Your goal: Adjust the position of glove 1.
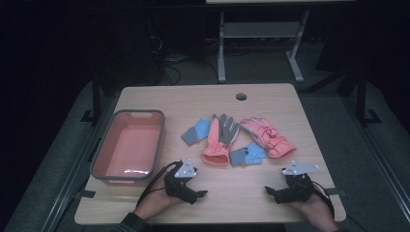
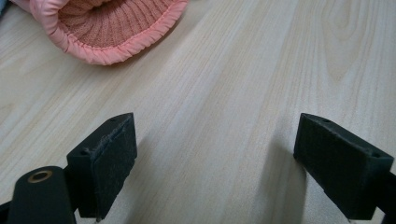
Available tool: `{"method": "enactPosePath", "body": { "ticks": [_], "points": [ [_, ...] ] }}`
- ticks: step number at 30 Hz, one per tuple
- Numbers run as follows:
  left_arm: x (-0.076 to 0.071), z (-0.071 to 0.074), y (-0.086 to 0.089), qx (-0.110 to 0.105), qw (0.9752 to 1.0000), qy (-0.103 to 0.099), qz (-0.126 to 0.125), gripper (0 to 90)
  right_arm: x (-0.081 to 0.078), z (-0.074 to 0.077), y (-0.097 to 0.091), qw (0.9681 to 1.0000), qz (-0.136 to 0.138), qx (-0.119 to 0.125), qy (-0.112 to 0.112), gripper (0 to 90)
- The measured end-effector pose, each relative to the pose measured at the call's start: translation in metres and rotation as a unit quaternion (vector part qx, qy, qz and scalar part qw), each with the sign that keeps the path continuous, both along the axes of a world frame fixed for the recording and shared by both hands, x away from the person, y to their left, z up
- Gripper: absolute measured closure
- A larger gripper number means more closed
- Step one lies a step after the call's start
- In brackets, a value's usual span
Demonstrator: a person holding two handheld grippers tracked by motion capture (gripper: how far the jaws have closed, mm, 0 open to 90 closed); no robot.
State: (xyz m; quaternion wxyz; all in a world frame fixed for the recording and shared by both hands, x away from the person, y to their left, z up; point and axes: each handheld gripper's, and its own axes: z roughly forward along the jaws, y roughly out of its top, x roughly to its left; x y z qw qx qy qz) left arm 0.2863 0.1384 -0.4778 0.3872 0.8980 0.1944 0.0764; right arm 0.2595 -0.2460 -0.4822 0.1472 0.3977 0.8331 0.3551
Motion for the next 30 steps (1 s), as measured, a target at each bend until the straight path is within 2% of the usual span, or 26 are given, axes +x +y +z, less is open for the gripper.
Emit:
{"method": "enactPosePath", "body": {
  "ticks": [5, 7, 10, 12, 14, 15, 18, 20, 23, 26, 30],
  "points": [
    [0.001, 0.0, 0.001, 0.004, 1.0, -0.001, 0.006, 12.4, 0.0, 0.0, 0.0, 1.0, 0.002, 0.0, 0.0, 4.2],
    [0.002, 0.0, 0.001, 0.004, 0.9999, -0.001, 0.009, 12.4, 0.0, 0.0, 0.0, 1.0, 0.002, 0.003, -0.001, 7.0],
    [0.003, 0.001, 0.002, 0.005, 1.0, -0.002, 0.008, 12.5, -0.001, 0.004, 0.0, 0.9997, 0.021, 0.005, -0.005, 25.2],
    [0.003, 0.0, 0.002, 0.001, 0.9999, -0.002, 0.01, 12.4, 0.0, 0.008, 0.002, 0.9999, 0.016, 0.002, 0.005, 35.9],
    [0.003, 0.0, 0.003, 0.001, 0.9999, -0.003, 0.014, 12.5, 0.001, 0.01, 0.003, 0.9998, 0.019, 0.005, 0.008, 41.5],
    [0.004, 0.0, 0.004, 0.002, 0.9999, -0.003, 0.014, 12.5, 0.0, 0.011, 0.004, 0.9998, 0.015, 0.006, 0.013, 47.5],
    [0.004, 0.0, 0.006, 0.002, 0.9999, -0.005, 0.015, 12.5, 0.003, 0.016, 0.005, 0.9995, 0.023, 0.013, 0.019, 61.5],
    [0.004, 0.0, 0.006, 0.001, 0.9998, -0.003, 0.018, 12.5, 0.006, 0.021, 0.005, 0.9993, 0.027, 0.022, 0.014, 71.1],
    [0.004, 0.001, 0.007, 0.005, 0.9999, -0.004, 0.015, 12.4, 0.009, 0.025, 0.007, 0.9988, 0.035, 0.03, 0.017, 80.1],
    [0.005, 0.001, 0.008, 0.006, 0.9999, -0.004, 0.013, 12.5, 0.014, 0.025, 0.009, 0.9982, 0.039, 0.035, 0.03, 89.7],
    [0.005, 0.001, 0.008, 0.007, 0.9999, -0.005, 0.013, 12.5, 0.022, 0.03, 0.012, 0.9975, 0.04, 0.051, 0.03, 90.0]
  ]
}}
